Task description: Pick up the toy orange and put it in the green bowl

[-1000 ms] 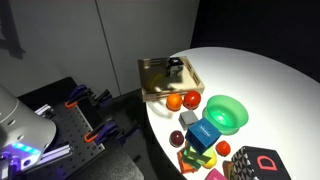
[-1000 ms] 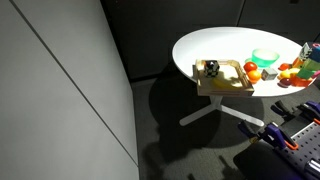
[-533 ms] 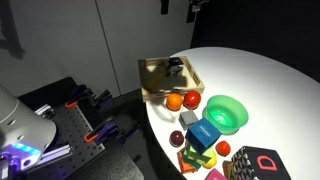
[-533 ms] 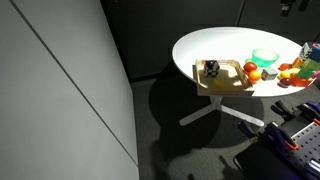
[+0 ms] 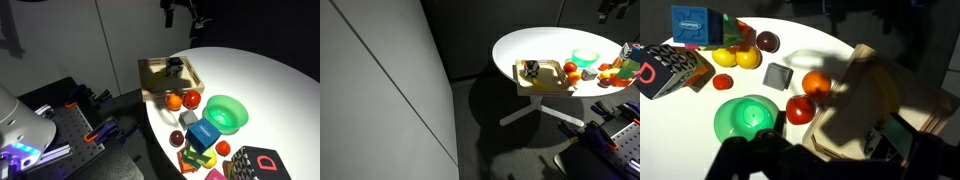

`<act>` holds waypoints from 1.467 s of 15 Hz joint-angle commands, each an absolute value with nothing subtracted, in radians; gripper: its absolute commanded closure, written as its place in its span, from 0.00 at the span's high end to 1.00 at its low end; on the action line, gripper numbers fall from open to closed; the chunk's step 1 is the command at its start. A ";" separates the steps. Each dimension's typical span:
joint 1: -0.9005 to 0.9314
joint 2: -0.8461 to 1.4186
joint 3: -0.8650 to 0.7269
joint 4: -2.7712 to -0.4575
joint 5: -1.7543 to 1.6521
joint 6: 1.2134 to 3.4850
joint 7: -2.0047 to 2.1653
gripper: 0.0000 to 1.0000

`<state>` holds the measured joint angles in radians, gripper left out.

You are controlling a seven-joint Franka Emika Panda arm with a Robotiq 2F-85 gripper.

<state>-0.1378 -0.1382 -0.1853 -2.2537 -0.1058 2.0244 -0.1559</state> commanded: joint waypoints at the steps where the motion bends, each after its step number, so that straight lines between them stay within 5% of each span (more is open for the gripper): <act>1: -0.144 -0.138 -0.178 -2.252 -0.105 2.023 -0.157 1.00; 22: -0.149 -0.028 -0.183 -2.378 -0.010 2.338 -0.172 1.00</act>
<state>-0.1402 -0.0397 -0.1880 -2.3541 -0.0394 2.2842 -0.1573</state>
